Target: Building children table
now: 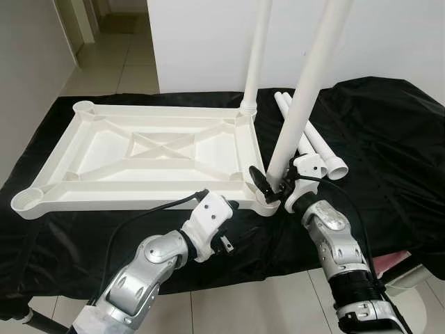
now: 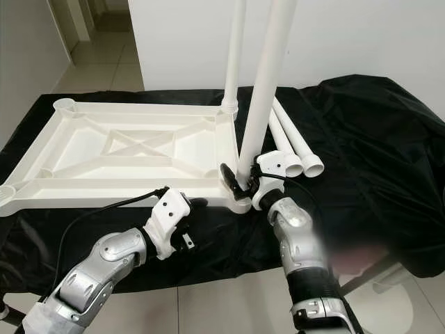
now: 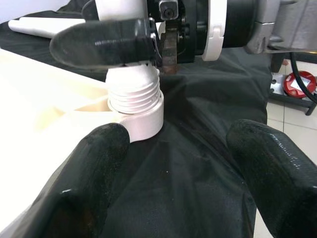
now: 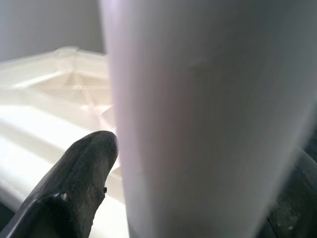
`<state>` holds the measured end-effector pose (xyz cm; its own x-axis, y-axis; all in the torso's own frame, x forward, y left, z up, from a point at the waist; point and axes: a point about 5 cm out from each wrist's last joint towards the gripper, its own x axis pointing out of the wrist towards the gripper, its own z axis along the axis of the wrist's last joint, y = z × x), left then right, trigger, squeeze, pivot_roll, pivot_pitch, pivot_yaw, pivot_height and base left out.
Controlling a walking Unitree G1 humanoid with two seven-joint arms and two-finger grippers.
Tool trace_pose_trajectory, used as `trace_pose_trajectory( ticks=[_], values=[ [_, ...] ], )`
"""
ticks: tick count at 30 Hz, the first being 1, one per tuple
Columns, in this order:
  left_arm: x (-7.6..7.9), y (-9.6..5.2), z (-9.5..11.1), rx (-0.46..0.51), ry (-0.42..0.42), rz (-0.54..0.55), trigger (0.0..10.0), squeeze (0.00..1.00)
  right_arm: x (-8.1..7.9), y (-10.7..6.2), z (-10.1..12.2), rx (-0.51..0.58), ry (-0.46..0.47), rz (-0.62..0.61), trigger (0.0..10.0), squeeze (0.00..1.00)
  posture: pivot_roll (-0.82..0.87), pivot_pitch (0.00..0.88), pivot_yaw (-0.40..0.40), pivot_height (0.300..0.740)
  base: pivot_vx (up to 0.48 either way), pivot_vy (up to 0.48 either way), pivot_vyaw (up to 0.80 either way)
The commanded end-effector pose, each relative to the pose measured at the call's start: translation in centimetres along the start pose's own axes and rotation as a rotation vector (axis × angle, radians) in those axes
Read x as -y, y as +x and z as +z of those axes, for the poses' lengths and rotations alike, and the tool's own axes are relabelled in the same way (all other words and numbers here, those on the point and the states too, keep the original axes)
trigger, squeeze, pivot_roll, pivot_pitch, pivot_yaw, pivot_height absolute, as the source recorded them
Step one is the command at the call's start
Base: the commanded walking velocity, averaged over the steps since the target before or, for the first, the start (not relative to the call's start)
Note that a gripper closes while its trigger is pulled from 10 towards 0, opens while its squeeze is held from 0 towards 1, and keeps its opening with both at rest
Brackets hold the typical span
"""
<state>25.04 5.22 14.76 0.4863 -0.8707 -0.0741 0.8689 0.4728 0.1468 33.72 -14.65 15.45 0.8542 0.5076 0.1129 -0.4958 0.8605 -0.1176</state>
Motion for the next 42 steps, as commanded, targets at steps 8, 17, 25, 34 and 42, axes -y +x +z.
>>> trace_pose_trajectory(
  ticks=[8,17,25,34,42],
  values=[
    [-0.3,-0.3,0.0,-0.007,0.008,-0.016,10.0,0.00,1.4,-0.3,-1.6,-0.093,-0.024,0.097,0.0,0.00,-0.02,0.006,0.012,0.740,0.000,0.000,0.00],
    [-0.3,-0.4,0.0,-0.007,0.003,-0.012,10.0,0.00,2.8,-1.5,-3.1,-0.147,0.014,0.080,1.0,0.00,-0.02,0.013,0.011,0.740,0.000,0.000,0.00],
    [-0.2,-0.4,0.0,-0.009,0.002,-0.018,10.0,0.00,2.2,-1.6,-3.8,-0.154,0.067,0.051,10.0,0.00,-0.02,0.013,0.013,0.740,0.000,0.000,0.00],
    [0.0,-0.4,-0.1,-0.011,0.001,-0.023,10.0,0.00,0.7,-0.8,-3.5,-0.126,0.131,-0.112,10.0,0.00,-0.02,0.007,0.003,0.740,0.000,0.000,0.00],
    [0.1,-0.3,-0.2,-0.010,-0.001,-0.025,10.0,0.00,-1.0,-0.5,-2.8,-0.074,0.204,-0.174,10.0,0.00,-0.02,0.005,-0.003,0.740,0.000,0.000,0.00]
  ],
)
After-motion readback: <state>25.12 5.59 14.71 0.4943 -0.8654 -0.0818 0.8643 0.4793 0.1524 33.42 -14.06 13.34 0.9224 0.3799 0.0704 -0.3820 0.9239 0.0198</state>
